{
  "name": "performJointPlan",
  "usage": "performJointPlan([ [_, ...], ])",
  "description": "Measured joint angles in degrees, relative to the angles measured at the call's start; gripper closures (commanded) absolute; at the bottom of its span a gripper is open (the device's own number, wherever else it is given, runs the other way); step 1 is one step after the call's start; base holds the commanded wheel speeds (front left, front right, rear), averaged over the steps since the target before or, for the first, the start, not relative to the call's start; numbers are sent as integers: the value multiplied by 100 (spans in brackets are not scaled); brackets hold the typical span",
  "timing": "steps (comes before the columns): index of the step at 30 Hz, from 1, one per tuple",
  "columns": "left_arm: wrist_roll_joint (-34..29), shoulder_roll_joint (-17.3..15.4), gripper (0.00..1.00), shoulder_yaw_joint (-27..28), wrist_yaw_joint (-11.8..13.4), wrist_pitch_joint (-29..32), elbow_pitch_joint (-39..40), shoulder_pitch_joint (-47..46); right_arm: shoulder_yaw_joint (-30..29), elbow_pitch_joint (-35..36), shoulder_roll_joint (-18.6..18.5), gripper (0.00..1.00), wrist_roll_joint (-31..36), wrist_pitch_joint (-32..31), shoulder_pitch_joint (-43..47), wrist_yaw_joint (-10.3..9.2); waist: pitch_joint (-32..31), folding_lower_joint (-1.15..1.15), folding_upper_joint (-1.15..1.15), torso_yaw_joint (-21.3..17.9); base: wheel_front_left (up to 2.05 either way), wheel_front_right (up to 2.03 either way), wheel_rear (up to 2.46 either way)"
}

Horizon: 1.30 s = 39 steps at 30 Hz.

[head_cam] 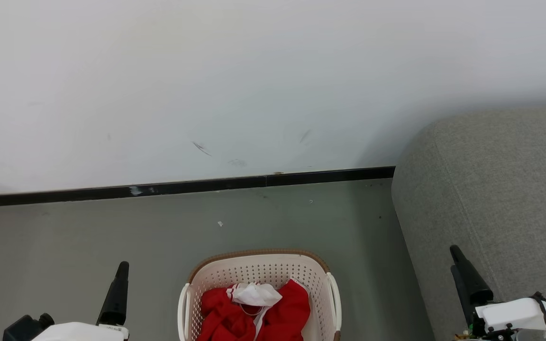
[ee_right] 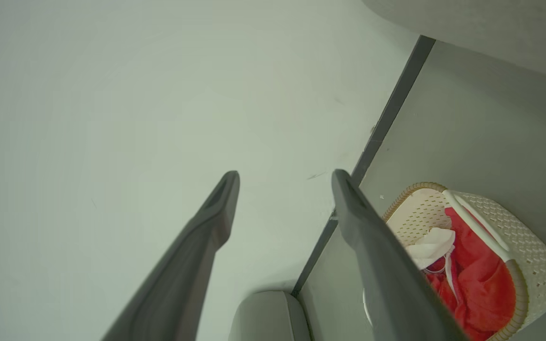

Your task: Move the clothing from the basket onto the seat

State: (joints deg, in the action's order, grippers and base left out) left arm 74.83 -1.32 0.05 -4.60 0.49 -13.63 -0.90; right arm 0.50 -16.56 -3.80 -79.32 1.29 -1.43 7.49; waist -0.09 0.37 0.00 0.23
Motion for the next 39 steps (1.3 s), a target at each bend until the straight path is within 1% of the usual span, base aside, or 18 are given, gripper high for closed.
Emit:
performJointPlan([
  [7, -782, -60, 0, -166, 121, -120, 120, -87, 56, 71, -11, 0, 793, 124, -5, 0, -5, 13, 0, 10, 0, 0, 0],
  [14, -1664, -138, 0, -381, 256, -272, 208, -98, 186, 121, -22, 0, 1738, 238, -19, 0, 4, 14, 0, 19, 0, 0, 0],
  [15, -1794, -153, 0, -417, 304, -312, 219, -98, 198, 126, -22, 0, 1872, 255, -20, 0, 7, 13, 0, 20, 0, 0, 0],
  [26, -3025, -231, 0, -773, 586, -521, 316, -98, 287, 182, 1, 0, 3188, 434, -22, 0, 46, -12, 0, 29, 0, 0, 0],
  [27, -3025, -231, 0, -773, 586, -521, 316, -98, 287, 182, 1, 0, 3188, 434, -22, 0, 46, -12, 0, 29, 0, 0, 0],
  [30, -3334, -237, 0, -858, 679, -570, 336, -98, 326, 199, 14, 0, 3516, 488, -22, 0, 58, -20, 0, 31, 0, 0, 0],
  [32, -3632, -245, 0, -937, 748, -634, 344, -98, 361, 237, 26, 0, 3846, 547, -22, 0, 69, -25, 0, 33, 0, 0, 0],
  [39, -4284, -261, 0, -1101, 913, -773, 369, -98, 388, 274, 43, 0, 4614, 665, -23, 0, 87, -30, 0, 37, 0, 0, 0],
])
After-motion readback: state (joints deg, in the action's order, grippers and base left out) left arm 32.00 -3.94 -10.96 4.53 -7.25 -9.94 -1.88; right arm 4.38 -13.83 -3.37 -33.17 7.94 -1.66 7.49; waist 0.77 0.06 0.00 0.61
